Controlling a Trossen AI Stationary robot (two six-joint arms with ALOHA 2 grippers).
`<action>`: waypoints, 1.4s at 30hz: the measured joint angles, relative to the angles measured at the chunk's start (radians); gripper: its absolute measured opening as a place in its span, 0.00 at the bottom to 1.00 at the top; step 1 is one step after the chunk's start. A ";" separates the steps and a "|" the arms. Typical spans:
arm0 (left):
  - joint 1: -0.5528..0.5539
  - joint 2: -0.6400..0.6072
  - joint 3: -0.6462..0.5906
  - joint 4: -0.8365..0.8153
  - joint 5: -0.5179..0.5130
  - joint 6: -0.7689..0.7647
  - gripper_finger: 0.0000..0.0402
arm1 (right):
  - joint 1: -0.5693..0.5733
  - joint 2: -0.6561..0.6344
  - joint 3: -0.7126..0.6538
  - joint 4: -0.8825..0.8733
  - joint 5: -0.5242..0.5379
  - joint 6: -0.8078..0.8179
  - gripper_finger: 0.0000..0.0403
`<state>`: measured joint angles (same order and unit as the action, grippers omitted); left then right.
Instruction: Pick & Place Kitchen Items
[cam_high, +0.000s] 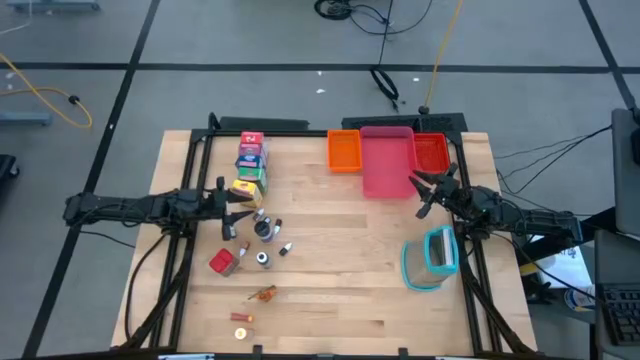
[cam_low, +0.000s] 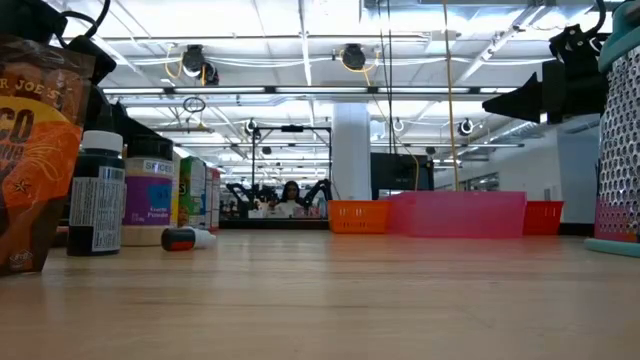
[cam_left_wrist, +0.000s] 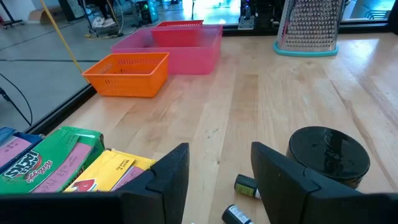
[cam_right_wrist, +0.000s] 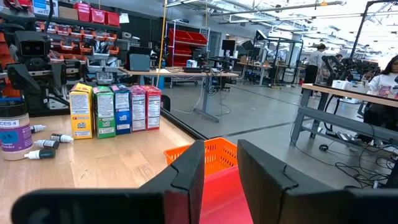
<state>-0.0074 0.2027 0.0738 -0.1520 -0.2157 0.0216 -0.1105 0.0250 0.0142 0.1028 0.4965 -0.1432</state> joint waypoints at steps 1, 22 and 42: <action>0.000 0.000 0.000 0.000 0.000 0.000 0.43 | 0.000 0.000 0.000 0.000 0.000 0.000 0.22; 0.000 0.000 0.000 0.000 0.000 0.000 0.43 | 0.000 0.000 0.000 0.000 0.000 0.000 0.22; 0.001 0.000 0.000 0.002 -0.106 0.000 0.43 | 0.000 -0.001 0.000 0.117 0.000 0.000 0.22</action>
<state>-0.0067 0.2024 0.0738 -0.1501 -0.3222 0.0218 -0.1104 0.0242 0.0140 0.2195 0.4963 -0.1429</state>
